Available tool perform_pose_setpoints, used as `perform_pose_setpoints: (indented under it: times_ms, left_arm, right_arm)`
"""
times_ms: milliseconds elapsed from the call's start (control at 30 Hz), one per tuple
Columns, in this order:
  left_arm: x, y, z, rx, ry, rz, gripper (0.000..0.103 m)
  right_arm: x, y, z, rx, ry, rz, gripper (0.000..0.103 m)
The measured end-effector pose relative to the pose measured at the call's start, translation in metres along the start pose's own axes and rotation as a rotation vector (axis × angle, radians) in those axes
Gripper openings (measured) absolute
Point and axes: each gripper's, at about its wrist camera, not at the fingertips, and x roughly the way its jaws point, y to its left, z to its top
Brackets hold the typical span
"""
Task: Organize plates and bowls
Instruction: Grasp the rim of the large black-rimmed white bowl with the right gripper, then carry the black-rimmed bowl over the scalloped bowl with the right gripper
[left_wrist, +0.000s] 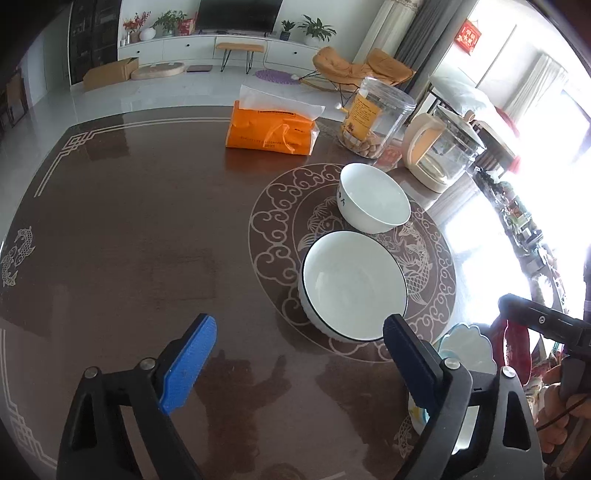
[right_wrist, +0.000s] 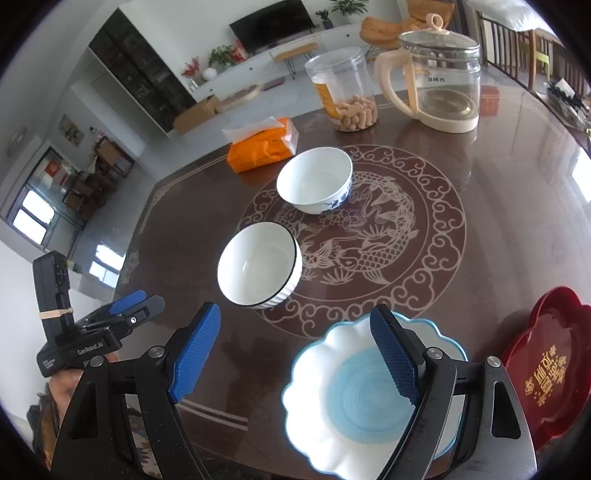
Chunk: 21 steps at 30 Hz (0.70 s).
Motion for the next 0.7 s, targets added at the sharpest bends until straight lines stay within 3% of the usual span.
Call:
perform_pose_setpoints:
  times_ms: [67,133,167,200,267,533,567,667,700]
  left_arm:
    - [0.018,-0.003,0.009,0.001,0.032,0.02,0.087]
    - [0.037,0.0,0.013,-0.018,0.067,0.029,0.077]
    - [0.045,0.002,0.015,-0.029,0.087,0.027,0.074]
    - [0.052,0.004,0.015,-0.04,0.102,0.023,0.07]
    - [0.064,0.004,0.017,-0.048,0.125,0.015,0.064]
    - [0.09,0.0,0.019,-0.049,0.148,0.011,0.011]
    - [0.092,0.0,0.02,-0.046,0.144,0.015,0.01]
    - [0.093,0.001,0.019,-0.048,0.134,0.009,0.01]
    - [0.093,0.001,0.02,-0.047,0.133,0.007,0.01]
  right_arm:
    - [0.026,0.002,0.011,0.015,0.045,-0.005,0.085]
    - [0.048,0.002,0.019,0.036,0.076,-0.012,0.083]
    - [0.059,0.002,0.02,0.042,0.091,-0.012,0.077]
    - [0.068,0.001,0.022,0.049,0.103,-0.015,0.06]
    - [0.085,0.0,0.024,0.064,0.131,-0.01,0.038]
    - [0.123,-0.002,0.023,0.083,0.185,-0.032,0.038]
    - [0.126,-0.003,0.023,0.095,0.19,-0.027,0.037]
    - [0.133,-0.006,0.022,0.132,0.197,0.015,0.019]
    - [0.133,-0.006,0.022,0.135,0.192,0.011,0.019]
